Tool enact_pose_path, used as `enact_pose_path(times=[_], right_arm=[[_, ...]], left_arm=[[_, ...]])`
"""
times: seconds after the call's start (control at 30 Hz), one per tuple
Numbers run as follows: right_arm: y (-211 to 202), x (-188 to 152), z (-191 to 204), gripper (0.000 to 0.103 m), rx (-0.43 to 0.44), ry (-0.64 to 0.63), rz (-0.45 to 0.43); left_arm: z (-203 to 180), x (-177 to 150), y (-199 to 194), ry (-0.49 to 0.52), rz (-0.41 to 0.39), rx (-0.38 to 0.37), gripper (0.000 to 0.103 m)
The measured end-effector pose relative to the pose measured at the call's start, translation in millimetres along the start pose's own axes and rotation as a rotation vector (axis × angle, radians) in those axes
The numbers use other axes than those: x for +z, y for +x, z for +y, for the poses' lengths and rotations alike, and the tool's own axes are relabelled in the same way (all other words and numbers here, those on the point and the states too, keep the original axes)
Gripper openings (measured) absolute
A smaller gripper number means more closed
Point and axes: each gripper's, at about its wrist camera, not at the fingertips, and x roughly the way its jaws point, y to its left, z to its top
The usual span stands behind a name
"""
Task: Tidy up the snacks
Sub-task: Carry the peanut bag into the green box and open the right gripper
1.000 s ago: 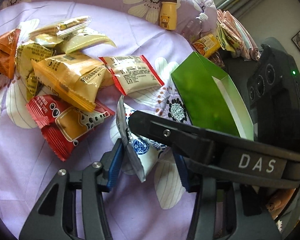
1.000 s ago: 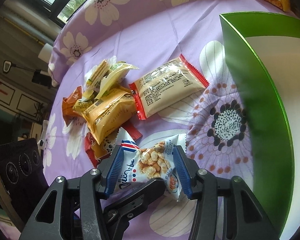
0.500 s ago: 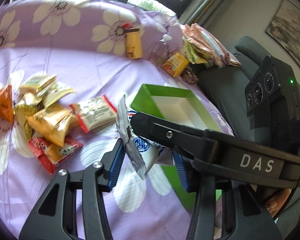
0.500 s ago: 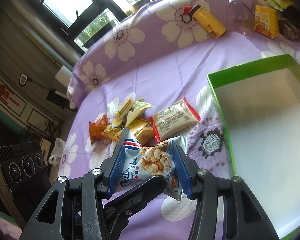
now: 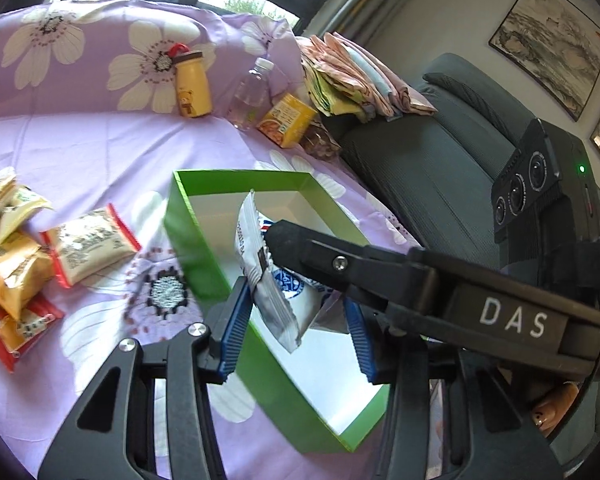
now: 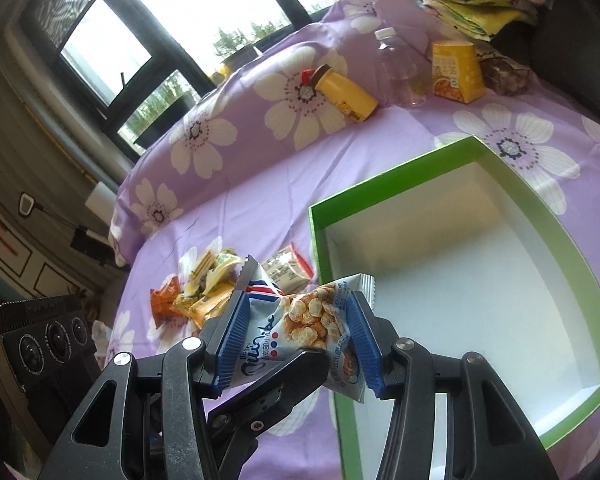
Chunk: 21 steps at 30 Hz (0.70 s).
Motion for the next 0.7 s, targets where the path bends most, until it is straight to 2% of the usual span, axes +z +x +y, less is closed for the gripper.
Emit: enact_pose_path(times=[0.2,0.5,0.63,0.7], right_arm=[[-1,1,-23,0.052,-0.052,0.03,0.01],[7,-1,-45,0.053,-0.093,0.071,0.065],[6,-2,-48,0.053,-0.099,0.059,0.075],[4,-2,-48,0.053,-0.129,0.039,0.068]], left_arm=[[-7,-4,23,-0.023,0.037,-0.036,0.046],[-14,-8,50,-0.043,0.109,-0.001,0.046],[-19,-9,57,-0.041,0.13,0.027,0.047],[-23,-10,59,-0.033,0.136,0.039,0.047]])
